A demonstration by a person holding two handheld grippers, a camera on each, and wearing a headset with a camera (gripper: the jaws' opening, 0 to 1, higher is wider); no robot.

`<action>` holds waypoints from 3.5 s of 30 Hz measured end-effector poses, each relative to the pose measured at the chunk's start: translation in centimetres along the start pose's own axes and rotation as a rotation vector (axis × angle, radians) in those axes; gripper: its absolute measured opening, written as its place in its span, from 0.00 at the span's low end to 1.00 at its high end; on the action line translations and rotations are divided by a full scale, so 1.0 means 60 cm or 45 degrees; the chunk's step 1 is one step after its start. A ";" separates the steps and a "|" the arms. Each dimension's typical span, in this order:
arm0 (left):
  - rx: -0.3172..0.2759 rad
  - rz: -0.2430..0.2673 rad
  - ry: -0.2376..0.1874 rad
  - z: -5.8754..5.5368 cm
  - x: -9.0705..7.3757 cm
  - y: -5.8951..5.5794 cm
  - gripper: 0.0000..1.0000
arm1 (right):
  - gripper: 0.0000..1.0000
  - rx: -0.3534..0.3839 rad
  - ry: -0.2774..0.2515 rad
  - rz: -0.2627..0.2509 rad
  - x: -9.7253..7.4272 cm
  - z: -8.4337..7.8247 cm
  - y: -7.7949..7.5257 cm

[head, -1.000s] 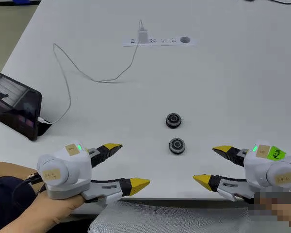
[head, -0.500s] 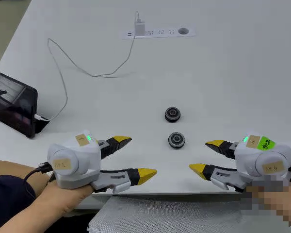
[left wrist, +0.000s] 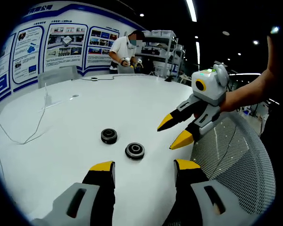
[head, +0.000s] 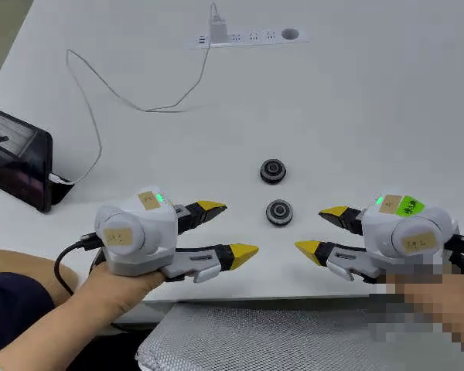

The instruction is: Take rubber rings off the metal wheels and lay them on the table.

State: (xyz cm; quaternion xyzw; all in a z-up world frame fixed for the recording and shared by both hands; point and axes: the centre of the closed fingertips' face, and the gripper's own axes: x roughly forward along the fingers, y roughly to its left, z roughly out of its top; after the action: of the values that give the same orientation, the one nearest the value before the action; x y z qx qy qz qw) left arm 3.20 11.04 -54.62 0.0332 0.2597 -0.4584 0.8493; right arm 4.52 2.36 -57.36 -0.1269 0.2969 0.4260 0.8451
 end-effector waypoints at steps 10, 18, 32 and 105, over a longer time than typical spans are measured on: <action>0.000 0.014 0.050 -0.002 0.023 0.003 0.41 | 0.34 0.018 0.019 -0.003 0.012 -0.005 -0.004; 0.010 0.006 0.049 0.006 0.037 0.006 0.36 | 0.31 0.032 0.025 0.003 0.015 -0.009 -0.006; 0.054 0.006 0.096 0.009 0.064 0.012 0.27 | 0.28 0.055 0.019 0.005 0.027 -0.008 -0.011; 0.422 -0.118 0.358 -0.024 0.164 0.025 0.16 | 0.28 0.431 -0.145 -0.002 0.053 0.003 -0.031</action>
State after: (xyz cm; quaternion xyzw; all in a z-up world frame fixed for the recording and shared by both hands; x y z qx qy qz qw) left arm 8.19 4.83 -60.78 0.2238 0.2981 -0.5242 0.7657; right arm 7.52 3.37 -59.22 0.0412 0.3157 0.3759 0.8703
